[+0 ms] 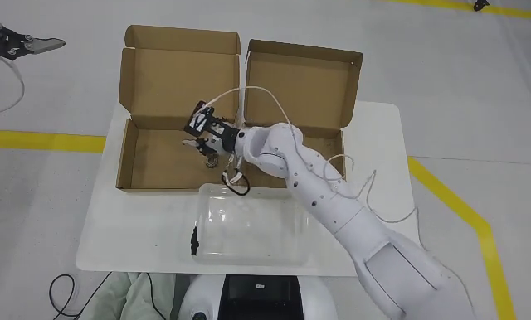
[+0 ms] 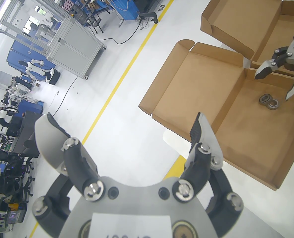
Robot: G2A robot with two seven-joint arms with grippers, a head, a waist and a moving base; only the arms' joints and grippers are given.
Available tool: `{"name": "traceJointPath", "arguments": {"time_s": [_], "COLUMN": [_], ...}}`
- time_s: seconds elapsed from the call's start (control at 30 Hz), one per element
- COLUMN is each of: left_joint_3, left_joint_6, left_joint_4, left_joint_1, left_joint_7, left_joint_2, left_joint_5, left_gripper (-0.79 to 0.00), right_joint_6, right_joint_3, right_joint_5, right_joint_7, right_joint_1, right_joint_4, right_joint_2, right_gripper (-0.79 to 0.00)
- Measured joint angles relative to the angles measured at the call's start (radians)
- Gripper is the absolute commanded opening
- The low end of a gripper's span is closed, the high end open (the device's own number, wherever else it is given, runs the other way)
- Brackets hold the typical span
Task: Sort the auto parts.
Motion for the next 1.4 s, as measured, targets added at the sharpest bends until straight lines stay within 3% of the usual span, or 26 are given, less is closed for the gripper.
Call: {"name": "traceJointPath", "arguments": {"time_s": [0.27, 0.63, 0.87, 1.0, 1.2, 1.4], "left_joint_3": [0.0, 0.0, 0.0, 0.0, 0.0, 0.0], "left_joint_6": [0.0, 0.0, 0.0, 0.0, 0.0, 0.0], "left_joint_4": [0.0, 0.0, 0.0, 0.0, 0.0, 0.0], "left_joint_1": [0.0, 0.0, 0.0, 0.0, 0.0, 0.0], "left_joint_7": [0.0, 0.0, 0.0, 0.0, 0.0, 0.0], "left_joint_2": [0.0, 0.0, 0.0, 0.0, 0.0, 0.0], "left_joint_5": [0.0, 0.0, 0.0, 0.0, 0.0, 0.0], "left_gripper": [0.0, 0.0, 0.0, 0.0, 0.0, 0.0], "right_joint_6": [-0.063, -0.113, -0.022, 0.017, 0.092, 0.096], "right_joint_3": [0.202, 0.355, 0.409, 0.413, 0.415, 0.414], "right_joint_5": [-0.078, -0.159, -0.189, -0.214, -0.228, -0.221], "right_joint_7": [0.095, -0.012, 0.022, 0.035, 0.036, 0.035], "right_joint_1": [-0.292, -0.544, -0.699, -0.761, -0.814, -0.812], "right_joint_4": [-0.391, -0.619, -0.755, -0.837, -0.882, -0.88], "right_joint_2": [0.099, 0.162, 0.185, 0.194, 0.201, 0.201], "right_gripper": [-0.24, -0.139, -0.065, 0.0, 0.0, 0.0]}}
